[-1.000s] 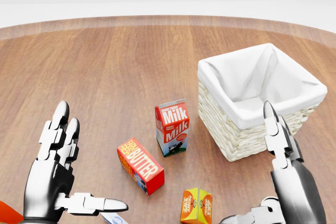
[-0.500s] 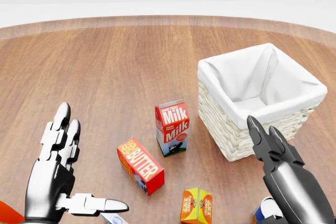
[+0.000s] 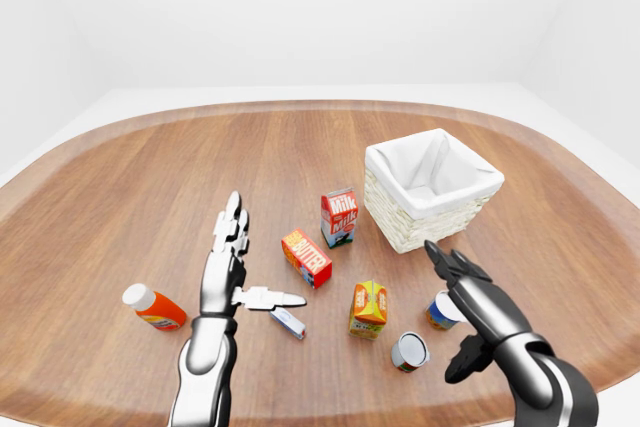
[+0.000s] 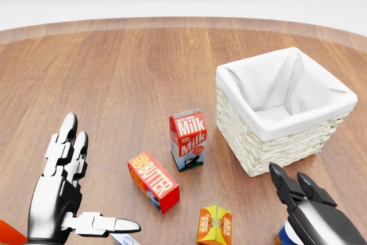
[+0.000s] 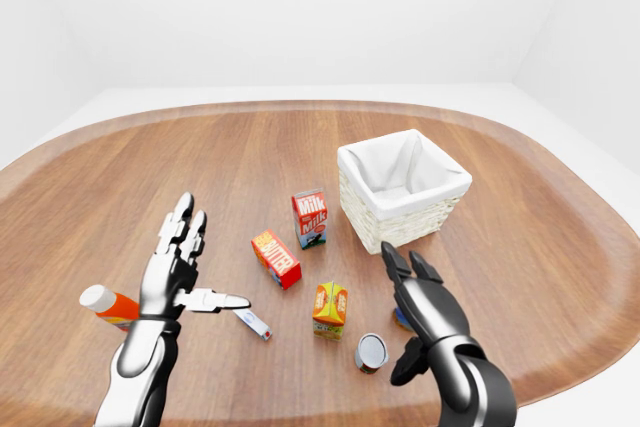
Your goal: Pick up the alphabet soup and the tomato sauce, and put them in the basket.
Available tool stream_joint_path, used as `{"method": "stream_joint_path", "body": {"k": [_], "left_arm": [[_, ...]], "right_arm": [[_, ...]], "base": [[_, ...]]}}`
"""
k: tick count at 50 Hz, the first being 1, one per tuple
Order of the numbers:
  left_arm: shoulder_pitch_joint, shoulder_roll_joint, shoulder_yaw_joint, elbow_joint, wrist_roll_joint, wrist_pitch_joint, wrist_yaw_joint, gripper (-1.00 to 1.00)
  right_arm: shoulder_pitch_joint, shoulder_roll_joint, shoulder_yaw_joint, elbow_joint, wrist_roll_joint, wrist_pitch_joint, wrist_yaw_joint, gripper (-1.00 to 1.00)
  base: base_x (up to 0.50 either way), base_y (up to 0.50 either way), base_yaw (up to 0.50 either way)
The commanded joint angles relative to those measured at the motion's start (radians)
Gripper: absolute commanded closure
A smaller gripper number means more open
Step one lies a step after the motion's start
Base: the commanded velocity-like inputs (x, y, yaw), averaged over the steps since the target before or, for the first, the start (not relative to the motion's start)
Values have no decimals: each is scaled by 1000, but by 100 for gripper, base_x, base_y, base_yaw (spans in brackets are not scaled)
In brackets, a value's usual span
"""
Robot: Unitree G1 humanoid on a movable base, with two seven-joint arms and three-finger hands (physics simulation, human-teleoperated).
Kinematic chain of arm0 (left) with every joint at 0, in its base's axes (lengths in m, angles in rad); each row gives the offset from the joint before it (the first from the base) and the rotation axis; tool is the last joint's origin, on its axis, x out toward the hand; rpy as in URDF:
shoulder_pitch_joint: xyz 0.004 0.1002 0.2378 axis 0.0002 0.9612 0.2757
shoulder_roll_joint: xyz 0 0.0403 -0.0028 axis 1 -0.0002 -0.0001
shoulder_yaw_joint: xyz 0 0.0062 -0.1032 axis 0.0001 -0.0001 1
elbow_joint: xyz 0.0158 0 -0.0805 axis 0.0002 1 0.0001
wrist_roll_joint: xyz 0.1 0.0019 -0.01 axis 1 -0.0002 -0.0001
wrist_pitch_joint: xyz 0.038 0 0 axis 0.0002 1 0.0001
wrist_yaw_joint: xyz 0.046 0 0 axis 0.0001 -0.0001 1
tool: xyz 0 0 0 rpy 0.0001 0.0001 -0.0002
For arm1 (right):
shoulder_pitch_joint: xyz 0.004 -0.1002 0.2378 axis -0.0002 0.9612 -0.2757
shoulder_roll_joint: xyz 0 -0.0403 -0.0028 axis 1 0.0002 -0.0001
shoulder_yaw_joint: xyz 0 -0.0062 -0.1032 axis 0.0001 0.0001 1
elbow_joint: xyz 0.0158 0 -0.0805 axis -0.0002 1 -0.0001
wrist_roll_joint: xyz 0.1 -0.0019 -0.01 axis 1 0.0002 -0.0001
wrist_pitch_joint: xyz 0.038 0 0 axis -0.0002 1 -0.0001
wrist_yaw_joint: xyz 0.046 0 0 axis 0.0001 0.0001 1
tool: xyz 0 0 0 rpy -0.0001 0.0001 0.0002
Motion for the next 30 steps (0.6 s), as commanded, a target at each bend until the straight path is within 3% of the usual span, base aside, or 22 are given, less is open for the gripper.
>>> {"method": "stream_joint_path", "body": {"k": [1, 25, 30], "left_arm": [[-11, -5, 11, 6, 21, 0, 29, -100], [-15, -5, 14, 14, 21, 0, 31, -100], [-11, -5, 11, -10, 26, 0, 32, -100]], "right_arm": [[9, 13, -36, -31, -78, -19, 0, -100], [-41, 1, -57, 20, -226, -26, 0, -100], [-62, -8, -28, 84, -257, -6, 0, -100]], "base": [[0, 0, 0], [0, 0, 0], [0, 0, 0]]}}
